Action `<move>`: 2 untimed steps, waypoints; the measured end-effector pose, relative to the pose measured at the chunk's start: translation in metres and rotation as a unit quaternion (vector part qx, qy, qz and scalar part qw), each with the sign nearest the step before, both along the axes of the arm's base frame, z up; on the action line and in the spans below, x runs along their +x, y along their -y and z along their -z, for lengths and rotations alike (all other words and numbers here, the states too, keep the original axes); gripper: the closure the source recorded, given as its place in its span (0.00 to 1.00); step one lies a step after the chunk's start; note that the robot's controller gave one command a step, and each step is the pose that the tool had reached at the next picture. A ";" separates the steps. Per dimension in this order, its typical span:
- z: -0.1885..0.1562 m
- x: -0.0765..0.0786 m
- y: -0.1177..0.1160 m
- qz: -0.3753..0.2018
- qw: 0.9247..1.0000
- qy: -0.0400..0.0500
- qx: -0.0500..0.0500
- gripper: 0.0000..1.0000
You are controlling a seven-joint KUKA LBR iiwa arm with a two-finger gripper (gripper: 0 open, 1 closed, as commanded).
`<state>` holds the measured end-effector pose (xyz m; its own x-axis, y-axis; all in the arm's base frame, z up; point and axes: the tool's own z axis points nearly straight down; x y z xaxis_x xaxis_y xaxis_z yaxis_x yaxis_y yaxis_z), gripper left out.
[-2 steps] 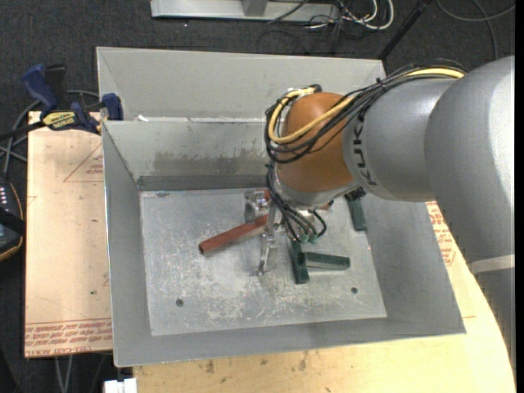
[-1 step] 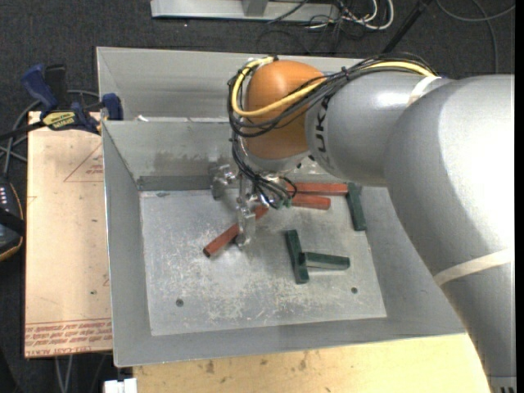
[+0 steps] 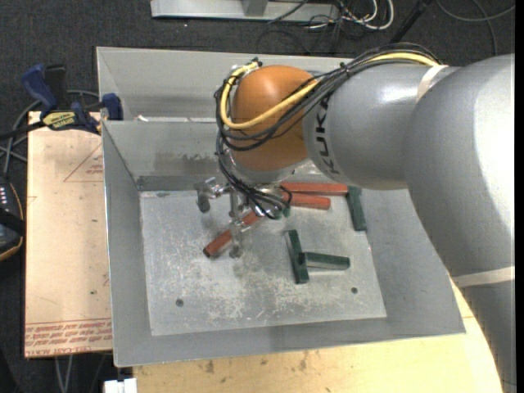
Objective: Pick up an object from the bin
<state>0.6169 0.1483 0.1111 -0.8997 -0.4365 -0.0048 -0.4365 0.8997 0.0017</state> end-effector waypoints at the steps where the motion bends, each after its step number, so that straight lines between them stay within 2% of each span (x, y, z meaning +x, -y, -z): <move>1: 0.043 0.004 0.013 0.022 1.000 -0.002 -0.001 0.00; 2: 0.040 0.006 0.013 0.022 1.000 0.000 -0.001 1.00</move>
Offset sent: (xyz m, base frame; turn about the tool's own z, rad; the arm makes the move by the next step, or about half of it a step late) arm 0.0045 -0.0132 -0.0409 0.0424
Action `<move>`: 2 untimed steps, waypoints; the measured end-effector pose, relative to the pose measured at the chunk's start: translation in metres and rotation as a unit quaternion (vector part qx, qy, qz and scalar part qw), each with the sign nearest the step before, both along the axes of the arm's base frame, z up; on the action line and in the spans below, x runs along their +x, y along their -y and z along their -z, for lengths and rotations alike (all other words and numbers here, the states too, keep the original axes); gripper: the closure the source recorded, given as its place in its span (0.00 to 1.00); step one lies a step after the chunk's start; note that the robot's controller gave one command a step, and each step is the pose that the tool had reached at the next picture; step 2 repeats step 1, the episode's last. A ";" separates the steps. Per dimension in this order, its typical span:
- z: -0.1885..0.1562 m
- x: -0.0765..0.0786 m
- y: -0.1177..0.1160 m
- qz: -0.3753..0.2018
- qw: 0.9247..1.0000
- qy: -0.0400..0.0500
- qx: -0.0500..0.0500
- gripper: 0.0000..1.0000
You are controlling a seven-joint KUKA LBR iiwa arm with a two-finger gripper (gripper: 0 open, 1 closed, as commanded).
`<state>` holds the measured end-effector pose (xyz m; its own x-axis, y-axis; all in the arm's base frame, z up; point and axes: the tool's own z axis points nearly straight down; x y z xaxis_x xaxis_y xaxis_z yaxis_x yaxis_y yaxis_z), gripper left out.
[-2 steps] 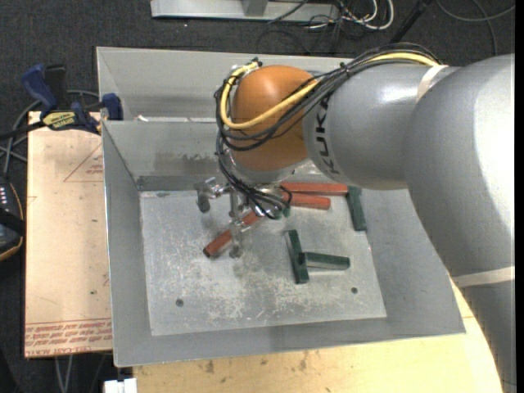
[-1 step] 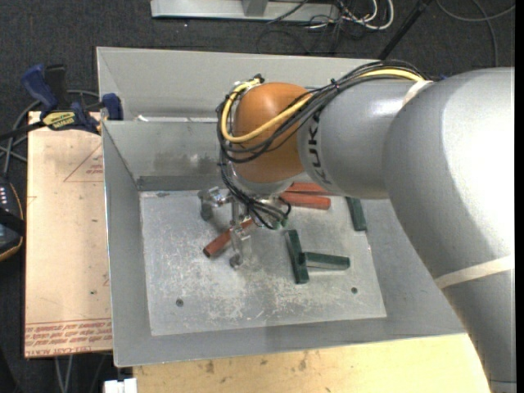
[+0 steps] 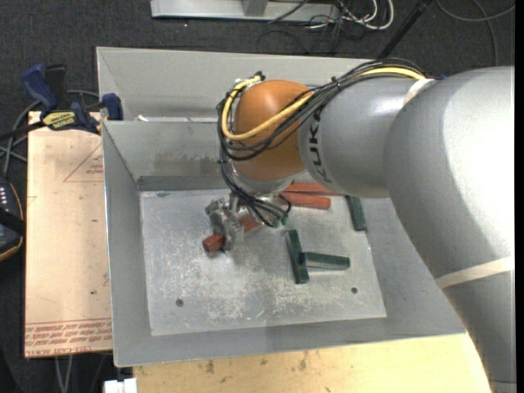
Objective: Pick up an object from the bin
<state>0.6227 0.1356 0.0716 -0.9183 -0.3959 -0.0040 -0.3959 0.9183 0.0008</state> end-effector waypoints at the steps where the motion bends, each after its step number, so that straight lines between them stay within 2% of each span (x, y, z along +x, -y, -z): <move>1: -0.146 0.011 0.014 -0.110 0.994 0.004 0.000 1.00; 2: -0.146 0.011 0.014 -0.110 0.994 0.004 0.000 1.00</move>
Offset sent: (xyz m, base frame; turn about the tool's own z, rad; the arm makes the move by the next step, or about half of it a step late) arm 0.0081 -0.0148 0.1418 -0.2241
